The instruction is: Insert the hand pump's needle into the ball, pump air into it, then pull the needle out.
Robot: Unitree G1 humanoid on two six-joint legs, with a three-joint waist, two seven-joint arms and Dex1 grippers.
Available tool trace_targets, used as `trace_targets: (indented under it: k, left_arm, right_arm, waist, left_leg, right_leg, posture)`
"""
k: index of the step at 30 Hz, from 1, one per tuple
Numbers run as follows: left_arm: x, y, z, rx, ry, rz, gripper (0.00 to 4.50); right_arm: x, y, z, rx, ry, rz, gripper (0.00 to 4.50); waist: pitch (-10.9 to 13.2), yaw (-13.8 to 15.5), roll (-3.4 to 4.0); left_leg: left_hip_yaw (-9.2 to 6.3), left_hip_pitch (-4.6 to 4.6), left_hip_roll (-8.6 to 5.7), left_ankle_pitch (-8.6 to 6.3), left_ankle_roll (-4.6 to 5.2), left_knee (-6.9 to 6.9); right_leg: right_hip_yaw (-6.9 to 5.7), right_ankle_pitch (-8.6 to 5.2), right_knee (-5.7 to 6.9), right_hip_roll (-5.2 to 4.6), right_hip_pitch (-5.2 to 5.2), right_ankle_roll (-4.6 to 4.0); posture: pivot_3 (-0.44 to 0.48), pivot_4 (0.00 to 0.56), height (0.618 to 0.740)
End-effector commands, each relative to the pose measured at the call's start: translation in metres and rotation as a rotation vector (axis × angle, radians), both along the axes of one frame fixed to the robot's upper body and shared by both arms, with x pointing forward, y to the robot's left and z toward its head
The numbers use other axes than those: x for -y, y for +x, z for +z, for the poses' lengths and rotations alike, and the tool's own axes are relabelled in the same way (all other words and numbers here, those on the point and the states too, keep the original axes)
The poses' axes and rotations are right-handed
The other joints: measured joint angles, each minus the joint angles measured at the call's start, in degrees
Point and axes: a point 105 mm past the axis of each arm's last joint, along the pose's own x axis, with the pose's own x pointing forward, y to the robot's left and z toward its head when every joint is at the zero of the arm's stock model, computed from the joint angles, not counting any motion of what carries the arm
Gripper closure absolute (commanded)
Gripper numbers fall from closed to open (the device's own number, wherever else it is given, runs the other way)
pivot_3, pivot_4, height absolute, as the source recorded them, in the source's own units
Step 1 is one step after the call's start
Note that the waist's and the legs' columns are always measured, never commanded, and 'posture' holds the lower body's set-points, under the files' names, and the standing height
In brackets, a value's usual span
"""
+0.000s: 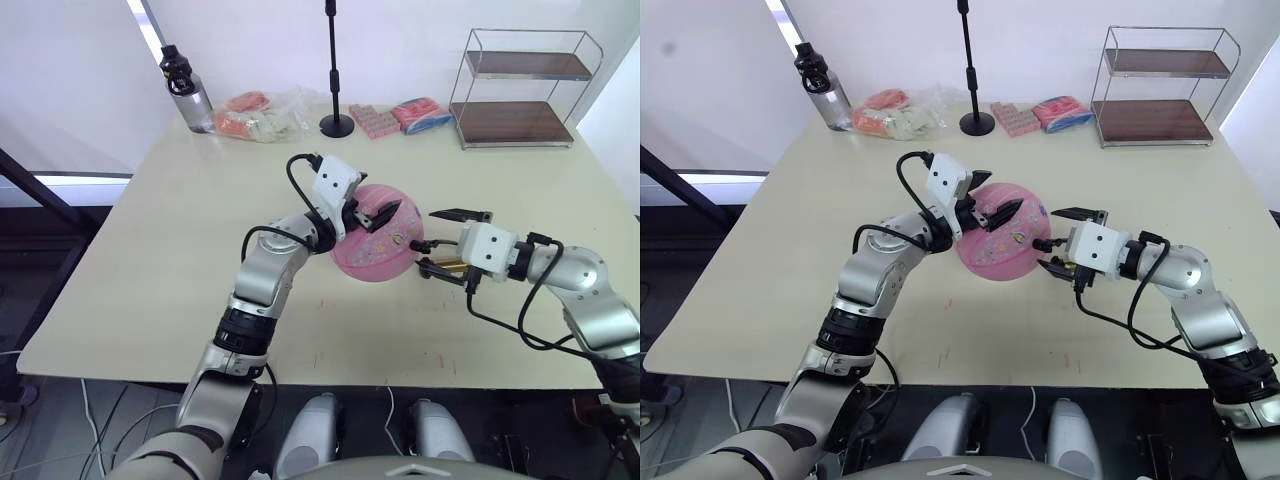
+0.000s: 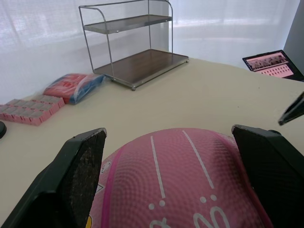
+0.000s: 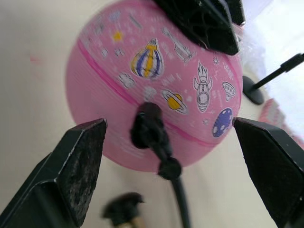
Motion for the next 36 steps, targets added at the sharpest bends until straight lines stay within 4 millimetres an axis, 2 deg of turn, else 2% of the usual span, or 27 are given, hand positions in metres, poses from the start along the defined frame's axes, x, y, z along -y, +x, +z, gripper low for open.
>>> trace_targets:
  k: [1,4,6,8,10,11,12,14,15,18,23,27,30,33,36]
  left_arm:
    - [0.000,0.001,-0.037,-0.112,0.068,0.020,0.00]
    - [0.000,0.002,-0.036,-0.109,0.070,0.021,0.00]
    - [0.000,0.003,-0.036,-0.106,0.073,0.020,0.00]
    - [0.000,0.003,-0.036,-0.105,0.075,0.020,0.00]
    - [-0.001,0.003,-0.037,-0.105,0.076,0.020,0.00]
    - [0.000,0.003,-0.037,-0.106,0.076,0.021,0.00]
    - [0.000,0.002,-0.038,-0.107,0.076,0.020,0.00]
    - [0.000,0.002,-0.038,-0.107,0.078,0.019,0.00]
    - [0.000,0.002,-0.039,-0.108,0.078,0.019,0.00]
    - [0.000,0.001,-0.042,-0.115,0.083,0.022,0.00]
    - [-0.002,0.002,-0.058,-0.138,0.104,0.052,0.00]
    - [-0.003,0.006,-0.073,-0.146,0.118,0.098,0.00]
    - [-0.004,0.008,-0.085,-0.154,0.139,0.120,0.00]
    - [-0.008,0.010,-0.096,-0.164,0.152,0.136,0.00]
    - [-0.007,0.010,-0.104,-0.182,0.153,0.127,0.00]
  right_arm:
    - [-0.005,0.002,0.010,0.129,-0.038,0.053,0.07]
    - [-0.005,0.001,0.006,0.141,-0.070,0.085,0.07]
    - [-0.004,0.001,0.007,0.154,-0.067,0.093,0.46]
    - [-0.004,-0.001,0.006,0.157,-0.070,0.107,1.19]
    - [-0.004,-0.002,0.005,0.158,-0.072,0.114,2.12]
    - [-0.004,-0.003,0.004,0.158,-0.074,0.115,2.78]
    - [-0.004,-0.003,0.003,0.157,-0.074,0.117,2.94]
    - [-0.006,-0.003,0.004,0.159,-0.060,0.117,3.97]
    - [-0.006,-0.003,0.004,0.160,-0.057,0.119,4.17]
    - [-0.007,-0.004,0.004,0.145,-0.028,0.120,4.17]
    - [0.003,-0.006,0.000,-0.011,0.128,0.049,4.17]
    - [0.007,-0.017,0.000,-0.224,0.284,0.026,4.17]
    - [0.011,-0.025,-0.002,-0.373,0.322,0.002,4.17]
    - [0.016,-0.028,0.004,-0.483,0.396,-0.049,4.17]
    - [0.025,-0.029,0.011,-0.495,0.409,-0.074,4.17]
  waist:
    - [0.0,0.1,0.00]
    - [0.0,0.0,0.00]
    - [0.0,0.0,0.00]
    - [0.0,0.0,0.00]
    - [0.0,0.0,0.00]
    - [0.0,0.0,0.00]
    - [0.0,0.0,0.00]
    - [0.0,0.0,0.00]
    - [0.0,-0.1,0.00]
    - [0.0,-0.1,0.00]
    - [0.0,0.1,0.00]
    - [0.0,1.1,0.00]
    - [-0.1,1.9,0.05]
    - [-0.1,2.8,0.05]
    - [-0.3,3.5,0.13]
  left_leg:
    - [-0.02,0.00,-0.01,0.02,-0.02,0.00]
    - [-0.03,0.00,0.00,0.03,-0.03,0.00]
    - [-0.03,0.00,0.00,0.03,-0.02,0.00]
    - [-0.05,0.00,0.01,0.03,-0.02,-0.01]
    - [-0.06,-0.01,0.01,0.03,-0.02,-0.02]
    - [-0.06,-0.01,0.02,0.03,-0.02,-0.02]
    - [-0.05,0.00,0.02,0.03,-0.02,-0.02]
    - [-0.05,-0.01,0.02,0.02,0.00,-0.02]
    - [-0.05,0.00,0.03,0.01,0.02,-0.02]
    - [-0.06,0.02,0.06,-0.01,0.06,-0.02]
    - [-0.11,0.04,0.13,-0.02,0.10,-0.02]
    - [-0.13,0.02,0.11,0.01,0.20,-0.02]
    - [-0.17,-0.01,0.05,0.02,0.24,-0.02]
    - [-0.21,-0.08,-0.07,0.04,0.30,-0.03]
    - [-0.41,-0.29,-0.18,0.07,0.36,-0.03]
  right_leg:
    - [0.00,0.00,0.02,0.00,0.00,0.00]
    - [-0.01,0.00,0.03,-0.01,0.00,0.00]
    - [-0.01,0.00,0.03,-0.01,0.00,-0.01]
    - [-0.01,0.00,0.05,0.00,0.00,-0.01]
    - [-0.01,0.00,0.05,-0.01,-0.01,-0.01]
    - [-0.01,0.00,0.05,-0.01,-0.01,-0.01]
    - [-0.01,0.00,0.05,-0.01,-0.01,-0.01]
    - [-0.01,0.00,0.05,-0.01,-0.01,-0.01]
    - [-0.01,0.00,0.06,-0.01,-0.01,-0.01]
    - [-0.01,0.01,0.11,-0.01,-0.01,-0.03]
    - [-0.03,0.01,0.15,-0.03,0.01,-0.04]
    - [-0.05,0.02,0.14,-0.14,0.03,-0.05]
    - [-0.11,-0.10,0.13,-0.24,0.03,-0.27]
    - [-0.19,-0.11,0.07,-0.43,0.03,-0.28]
    - [-0.44,-0.11,-0.13,-0.58,0.02,-0.27]
  posture:
    - [0.000,0.150,0.740]
    - [0.000,0.150,0.740]
    - [0.000,0.150,0.740]
    - [0.000,0.150,0.740]
    - [0.000,0.150,0.740]
    - [0.000,0.150,0.740]
    - [0.000,0.150,0.740]
    - [0.000,0.150,0.740]
    - [0.000,0.150,0.740]
    - [0.000,0.150,0.740]
    - [0.000,0.150,0.740]
    - [0.000,0.150,0.740]
    - [0.000,0.150,0.740]
    - [0.000,0.150,0.740]
    - [0.000,0.150,0.740]
